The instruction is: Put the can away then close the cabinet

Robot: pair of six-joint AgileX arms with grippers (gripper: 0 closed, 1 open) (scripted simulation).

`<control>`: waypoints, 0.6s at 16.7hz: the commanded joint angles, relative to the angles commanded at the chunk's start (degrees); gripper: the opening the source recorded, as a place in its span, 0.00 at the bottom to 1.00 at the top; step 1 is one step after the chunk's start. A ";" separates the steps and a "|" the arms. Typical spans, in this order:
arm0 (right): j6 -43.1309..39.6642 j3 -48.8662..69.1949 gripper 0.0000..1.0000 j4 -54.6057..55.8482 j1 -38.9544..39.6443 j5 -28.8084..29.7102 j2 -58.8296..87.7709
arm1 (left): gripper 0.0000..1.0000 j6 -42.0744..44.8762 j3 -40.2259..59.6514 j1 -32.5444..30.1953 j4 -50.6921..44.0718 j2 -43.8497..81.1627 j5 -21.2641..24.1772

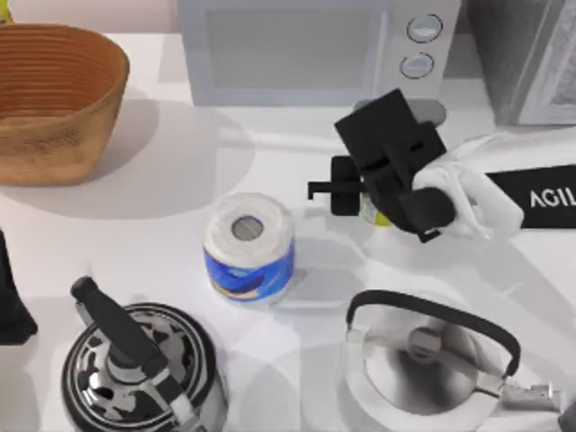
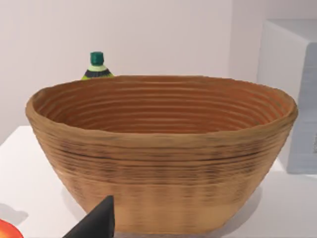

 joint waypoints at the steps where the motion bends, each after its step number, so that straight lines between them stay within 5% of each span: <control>1: -0.05 1.73 0.00 -3.16 0.14 -0.05 -1.11 | 1.00 0.00 0.00 0.00 0.00 0.00 0.00; 10: -0.35 14.62 0.00 -25.72 0.08 -0.32 -10.88 | 1.00 0.00 0.00 0.00 0.00 0.00 0.00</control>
